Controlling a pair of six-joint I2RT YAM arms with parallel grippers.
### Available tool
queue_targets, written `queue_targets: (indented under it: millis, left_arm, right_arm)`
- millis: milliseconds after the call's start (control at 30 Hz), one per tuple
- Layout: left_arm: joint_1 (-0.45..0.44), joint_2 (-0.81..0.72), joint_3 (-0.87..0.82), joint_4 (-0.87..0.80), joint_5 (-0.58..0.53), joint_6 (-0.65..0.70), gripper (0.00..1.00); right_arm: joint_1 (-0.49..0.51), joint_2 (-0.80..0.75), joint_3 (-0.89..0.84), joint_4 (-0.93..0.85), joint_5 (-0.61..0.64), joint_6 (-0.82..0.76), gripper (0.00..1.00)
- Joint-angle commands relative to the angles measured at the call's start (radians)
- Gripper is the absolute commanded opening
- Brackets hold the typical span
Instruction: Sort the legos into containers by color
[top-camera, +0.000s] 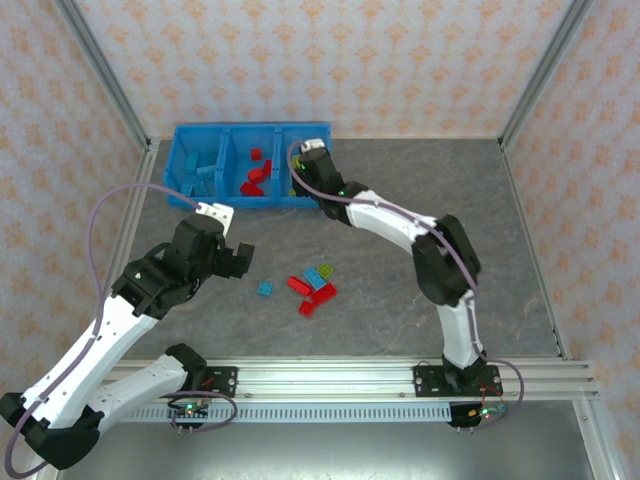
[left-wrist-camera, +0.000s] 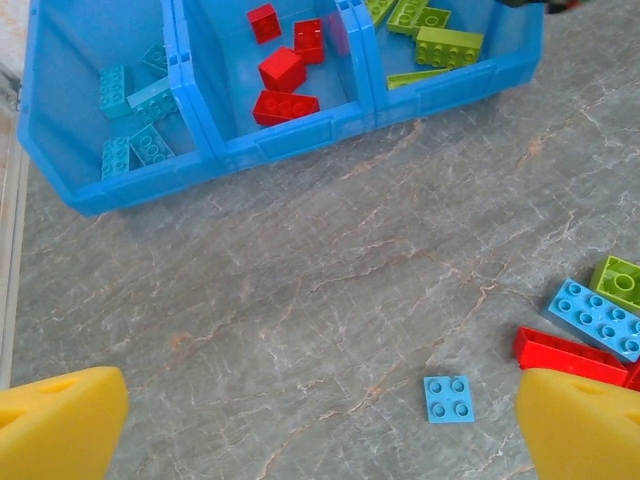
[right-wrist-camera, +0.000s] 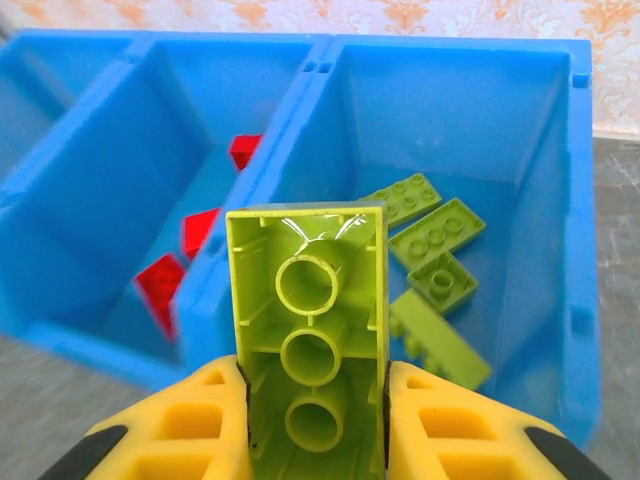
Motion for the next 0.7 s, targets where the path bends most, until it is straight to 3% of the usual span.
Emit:
queue_targets:
  millis: [0,167,300,467,667]
  left_arm:
    - [0.008,0.000,-0.015,-0.001,-0.051,-0.002,1.00]
    - [0.010,0.015,-0.020,-0.001,-0.070,-0.002,1.00]
    - [0.010,0.029,-0.015,-0.009,-0.077,-0.021,1.00]
    - [0.011,0.096,-0.001,-0.059,-0.053,-0.193,1.00]
    - [0.009,0.235,-0.049,-0.026,0.162,-0.363,0.99]
  right_arm:
    - [-0.039,0.123,0.168,-0.141,-0.031,0.011,0.31]
    - [-0.051,0.243,0.387,-0.264,-0.166,0.021,0.52]
    - [-0.050,0.200,0.409,-0.296,-0.176,0.018,0.57]
    - [-0.050,0.014,0.293,-0.320,-0.233,0.026,0.58]
    - [-0.047,-0.376,-0.065,-0.320,-0.388,0.016,0.65]
